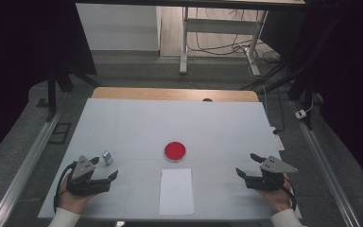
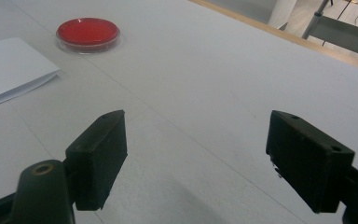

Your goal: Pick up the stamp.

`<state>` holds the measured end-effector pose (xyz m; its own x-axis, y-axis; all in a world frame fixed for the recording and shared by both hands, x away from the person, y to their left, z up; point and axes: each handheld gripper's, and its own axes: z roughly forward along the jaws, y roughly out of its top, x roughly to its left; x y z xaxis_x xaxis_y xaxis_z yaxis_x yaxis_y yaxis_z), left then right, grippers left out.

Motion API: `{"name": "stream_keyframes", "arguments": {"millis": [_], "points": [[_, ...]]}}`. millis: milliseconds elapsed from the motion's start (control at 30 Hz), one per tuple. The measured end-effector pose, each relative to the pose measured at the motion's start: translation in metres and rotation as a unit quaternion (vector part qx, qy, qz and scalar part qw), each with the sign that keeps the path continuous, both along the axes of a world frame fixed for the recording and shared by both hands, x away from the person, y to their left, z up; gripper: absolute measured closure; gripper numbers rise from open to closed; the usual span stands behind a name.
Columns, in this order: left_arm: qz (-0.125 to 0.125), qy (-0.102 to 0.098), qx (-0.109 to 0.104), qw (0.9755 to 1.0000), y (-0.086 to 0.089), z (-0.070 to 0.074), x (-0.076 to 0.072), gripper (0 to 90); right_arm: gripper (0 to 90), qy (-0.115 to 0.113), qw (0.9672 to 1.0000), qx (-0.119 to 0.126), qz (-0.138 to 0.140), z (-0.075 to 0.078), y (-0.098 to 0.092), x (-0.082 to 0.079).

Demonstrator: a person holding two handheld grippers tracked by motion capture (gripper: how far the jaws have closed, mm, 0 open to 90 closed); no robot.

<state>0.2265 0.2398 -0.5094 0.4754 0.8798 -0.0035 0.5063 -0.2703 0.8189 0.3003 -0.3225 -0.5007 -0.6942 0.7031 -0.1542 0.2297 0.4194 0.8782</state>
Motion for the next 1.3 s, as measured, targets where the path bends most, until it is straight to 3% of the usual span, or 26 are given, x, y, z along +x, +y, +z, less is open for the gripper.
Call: {"name": "stream_keyframes", "arguments": {"millis": [567, 900, 1167, 1300], "points": [[0.001, 0.000, 0.001, 1.0000, -0.001, 0.002, 0.000, 15.4, 22.3, 0.001, 1.0000, -0.008, 0.004, -0.002, 0.002, 0.000], [0.005, -0.002, 0.006, 1.0000, -0.003, 0.013, -0.001, 16.0, 22.7, 0.000, 1.0000, -0.006, 0.001, -0.002, 0.002, 0.000], [0.008, 0.005, 0.013, 0.9999, -0.006, 0.024, 0.001, 16.2, 23.7, -0.001, 1.0000, -0.007, 0.003, -0.003, 0.002, 0.001], [0.012, 0.021, 0.019, 0.9995, -0.007, 0.029, 0.007, 16.1, 23.7, -0.002, 1.0000, -0.007, 0.005, -0.003, 0.003, 0.001]]}}
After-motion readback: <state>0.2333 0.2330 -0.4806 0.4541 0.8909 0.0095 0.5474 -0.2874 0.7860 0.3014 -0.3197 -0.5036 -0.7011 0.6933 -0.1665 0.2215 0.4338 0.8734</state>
